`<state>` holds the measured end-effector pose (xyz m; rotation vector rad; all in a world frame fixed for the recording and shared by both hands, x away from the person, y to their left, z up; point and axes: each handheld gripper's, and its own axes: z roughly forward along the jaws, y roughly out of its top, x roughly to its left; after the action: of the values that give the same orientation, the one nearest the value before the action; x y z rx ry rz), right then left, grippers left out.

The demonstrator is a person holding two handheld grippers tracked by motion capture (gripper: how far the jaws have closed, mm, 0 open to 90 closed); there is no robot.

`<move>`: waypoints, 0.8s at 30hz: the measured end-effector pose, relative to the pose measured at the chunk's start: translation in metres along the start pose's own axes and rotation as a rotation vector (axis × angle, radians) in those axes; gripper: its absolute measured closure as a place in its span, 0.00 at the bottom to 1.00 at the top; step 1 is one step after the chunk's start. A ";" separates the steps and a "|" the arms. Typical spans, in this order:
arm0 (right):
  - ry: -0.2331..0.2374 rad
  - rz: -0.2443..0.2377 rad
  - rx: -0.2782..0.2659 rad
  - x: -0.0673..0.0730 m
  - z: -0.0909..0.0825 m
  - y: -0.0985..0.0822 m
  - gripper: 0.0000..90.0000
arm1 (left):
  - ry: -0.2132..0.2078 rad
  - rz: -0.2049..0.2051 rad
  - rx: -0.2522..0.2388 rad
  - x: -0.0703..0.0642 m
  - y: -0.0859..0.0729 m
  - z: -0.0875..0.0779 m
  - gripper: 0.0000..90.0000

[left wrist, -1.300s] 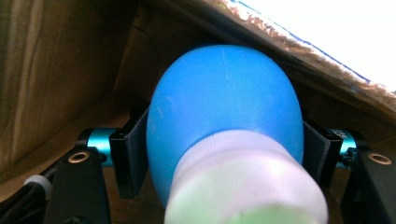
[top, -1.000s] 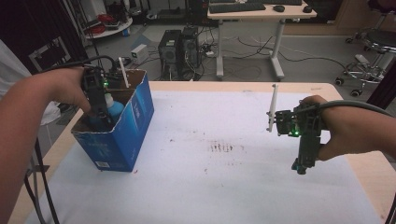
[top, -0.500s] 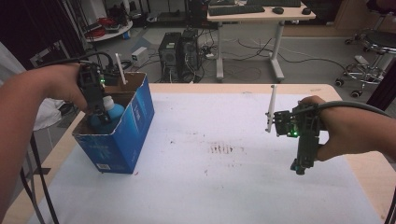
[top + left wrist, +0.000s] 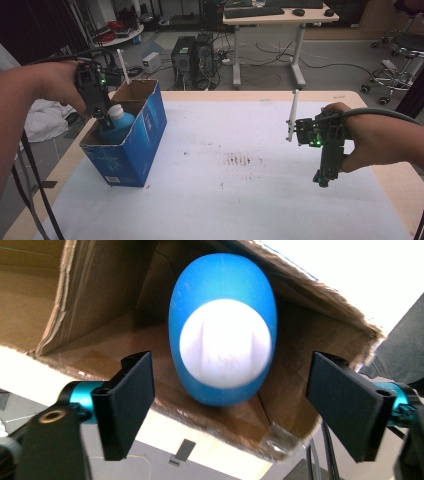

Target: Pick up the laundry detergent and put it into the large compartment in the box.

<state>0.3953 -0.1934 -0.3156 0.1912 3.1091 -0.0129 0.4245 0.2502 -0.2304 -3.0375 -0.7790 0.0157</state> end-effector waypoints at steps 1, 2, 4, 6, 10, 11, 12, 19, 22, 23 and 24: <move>0.001 0.002 -0.001 0.000 0.000 0.000 0.04 | 0.002 0.009 0.001 -0.002 0.000 -0.003 0.19; 0.000 0.004 -0.001 0.000 0.000 0.000 0.04 | 0.002 0.018 -0.002 -0.003 0.000 -0.006 0.18; 0.001 0.005 0.002 0.000 -0.001 -0.001 0.04 | 0.006 0.028 -0.005 -0.007 0.000 -0.011 0.18; 0.000 0.007 -0.003 0.000 -0.001 -0.001 0.04 | 0.012 0.047 0.003 -0.012 0.002 -0.015 0.15; 0.000 0.008 -0.004 0.000 -0.003 -0.001 0.04 | 0.034 0.092 -0.004 -0.022 0.007 -0.023 0.12; 0.000 0.006 -0.005 0.000 -0.004 -0.001 0.04 | 0.037 0.109 -0.005 -0.024 0.009 -0.025 0.11; 0.001 0.006 -0.001 0.000 -0.005 0.000 0.04 | 0.034 0.118 -0.011 -0.027 0.011 -0.026 0.10; -0.004 0.008 -0.001 0.001 -0.010 0.001 0.04 | 0.043 0.203 -0.022 -0.047 0.030 -0.032 0.07; -0.005 0.001 -0.006 0.001 -0.010 0.001 0.04 | 0.060 0.235 -0.019 -0.055 0.039 -0.034 0.06; -0.004 0.006 -0.006 0.002 -0.010 0.001 0.04 | 0.065 0.249 -0.019 -0.058 0.043 -0.034 0.05; -0.002 0.002 -0.001 0.002 -0.010 0.001 0.04 | 0.073 0.261 -0.019 -0.061 0.046 -0.034 0.04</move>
<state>0.3934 -0.1916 -0.3053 0.1936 3.1069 -0.0109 0.3939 0.1807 -0.1962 -3.1134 -0.3768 -0.1007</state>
